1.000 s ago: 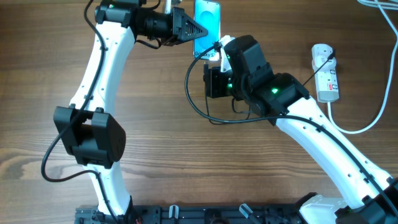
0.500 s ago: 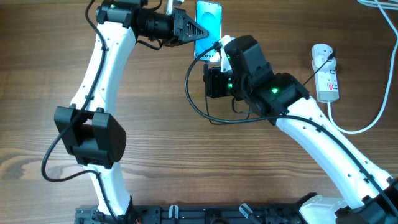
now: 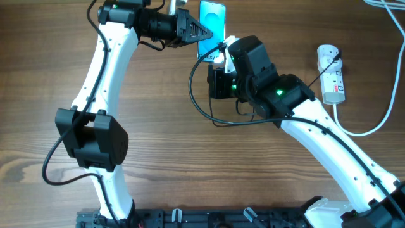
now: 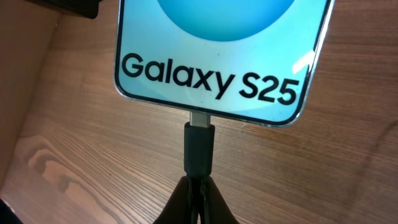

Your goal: Plug charger to phone and switch on socket

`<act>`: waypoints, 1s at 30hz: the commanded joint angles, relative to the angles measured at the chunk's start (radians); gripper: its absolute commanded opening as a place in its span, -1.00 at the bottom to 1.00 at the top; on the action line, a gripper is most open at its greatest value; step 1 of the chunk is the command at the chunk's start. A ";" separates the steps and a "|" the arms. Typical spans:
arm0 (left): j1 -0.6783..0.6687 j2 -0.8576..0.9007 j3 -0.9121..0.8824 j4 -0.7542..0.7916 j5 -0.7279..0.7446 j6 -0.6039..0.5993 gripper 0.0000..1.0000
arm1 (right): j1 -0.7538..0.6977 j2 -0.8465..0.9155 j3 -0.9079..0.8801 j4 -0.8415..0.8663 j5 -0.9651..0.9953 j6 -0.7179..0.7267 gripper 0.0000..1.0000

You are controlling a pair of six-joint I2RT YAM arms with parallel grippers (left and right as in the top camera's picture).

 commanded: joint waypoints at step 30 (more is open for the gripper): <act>-0.006 -0.026 0.017 -0.066 0.113 0.048 -0.92 | -0.036 -0.006 0.009 0.097 0.049 -0.005 -0.91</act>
